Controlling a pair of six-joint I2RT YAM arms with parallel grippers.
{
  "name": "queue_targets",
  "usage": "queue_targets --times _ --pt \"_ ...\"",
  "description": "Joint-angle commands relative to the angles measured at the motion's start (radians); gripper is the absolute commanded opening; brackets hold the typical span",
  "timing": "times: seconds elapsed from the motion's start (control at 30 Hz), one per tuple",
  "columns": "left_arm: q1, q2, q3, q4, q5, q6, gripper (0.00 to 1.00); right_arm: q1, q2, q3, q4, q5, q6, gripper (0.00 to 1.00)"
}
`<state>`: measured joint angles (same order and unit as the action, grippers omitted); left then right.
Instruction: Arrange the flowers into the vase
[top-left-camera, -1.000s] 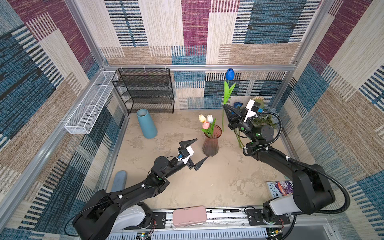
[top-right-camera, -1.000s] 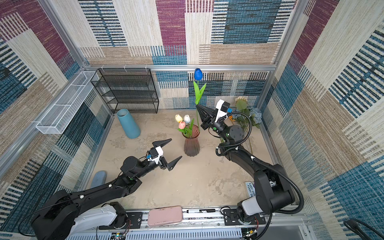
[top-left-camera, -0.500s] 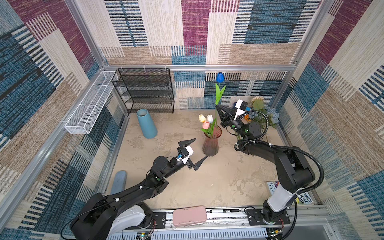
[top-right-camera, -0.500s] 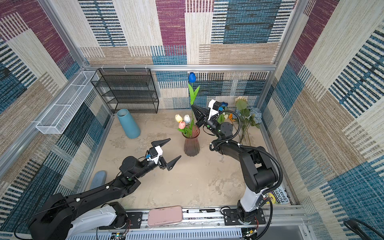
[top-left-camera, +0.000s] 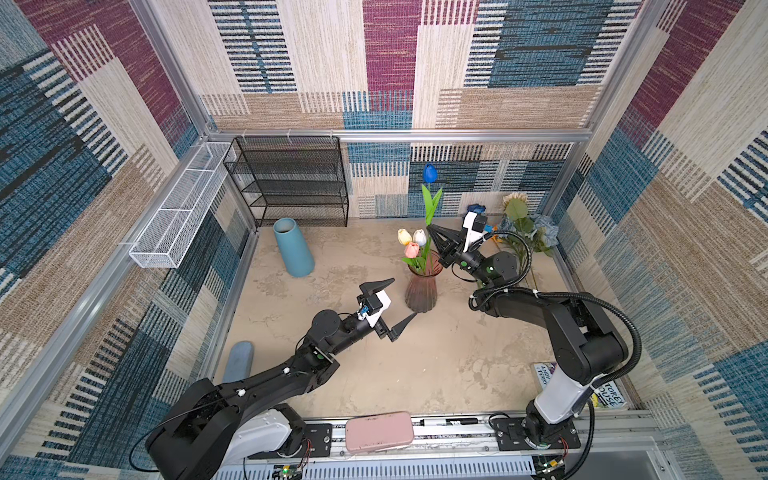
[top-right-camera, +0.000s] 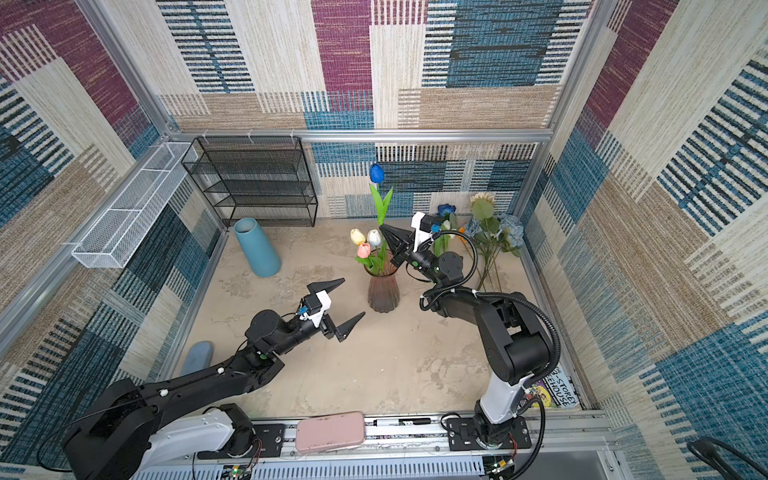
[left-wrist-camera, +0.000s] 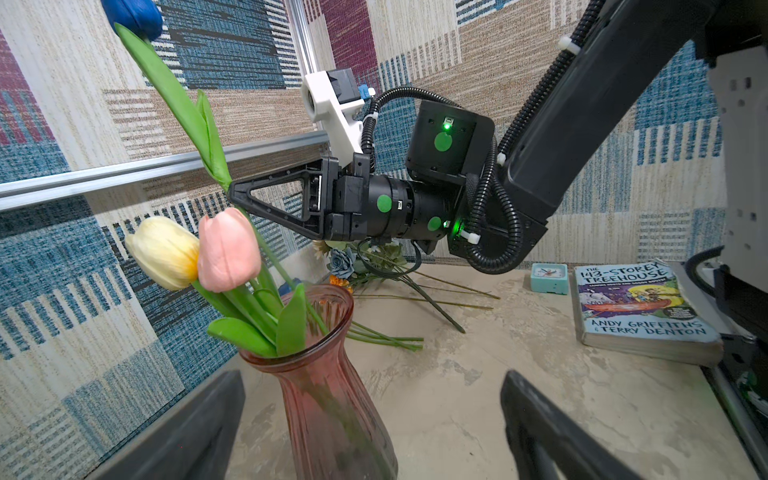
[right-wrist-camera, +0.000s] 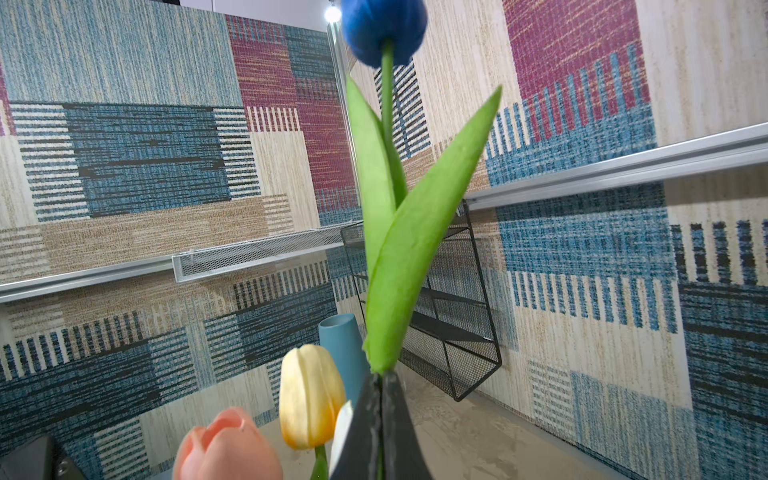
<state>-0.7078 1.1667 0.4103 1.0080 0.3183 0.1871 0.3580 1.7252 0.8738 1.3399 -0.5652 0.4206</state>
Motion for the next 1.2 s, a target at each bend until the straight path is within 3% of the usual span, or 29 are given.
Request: queue_targets --times 0.0,0.1,0.3,0.37,0.63,0.83,0.97,1.17 --pt "0.001 0.001 0.003 0.050 0.015 -0.025 0.99 0.000 -0.018 -0.013 0.075 -0.017 -0.030 0.01" --pt "0.001 -0.001 -0.003 0.047 0.010 -0.024 0.99 -0.001 -0.035 -0.029 0.067 -0.013 -0.044 0.07" --pt "0.001 -0.007 -0.015 0.056 -0.008 -0.020 0.99 -0.001 -0.079 -0.081 0.051 0.012 -0.086 0.41" --pt "0.001 -0.007 -0.018 0.056 -0.008 -0.019 0.99 -0.001 -0.101 -0.094 0.019 0.032 -0.104 0.47" --pt "0.000 -0.002 -0.023 0.061 -0.007 -0.012 0.99 -0.001 -0.176 -0.112 -0.152 0.061 -0.194 0.54" --pt "0.001 -0.013 -0.033 0.058 -0.013 -0.011 0.99 0.000 -0.313 -0.174 -0.242 0.113 -0.242 0.58" --pt "0.001 -0.027 -0.037 0.055 -0.016 -0.005 0.99 -0.001 -0.447 -0.222 -0.319 0.256 -0.254 0.64" --pt "0.000 -0.099 -0.025 0.006 0.013 -0.003 0.99 -0.013 -0.559 -0.142 -0.594 0.445 -0.294 0.66"
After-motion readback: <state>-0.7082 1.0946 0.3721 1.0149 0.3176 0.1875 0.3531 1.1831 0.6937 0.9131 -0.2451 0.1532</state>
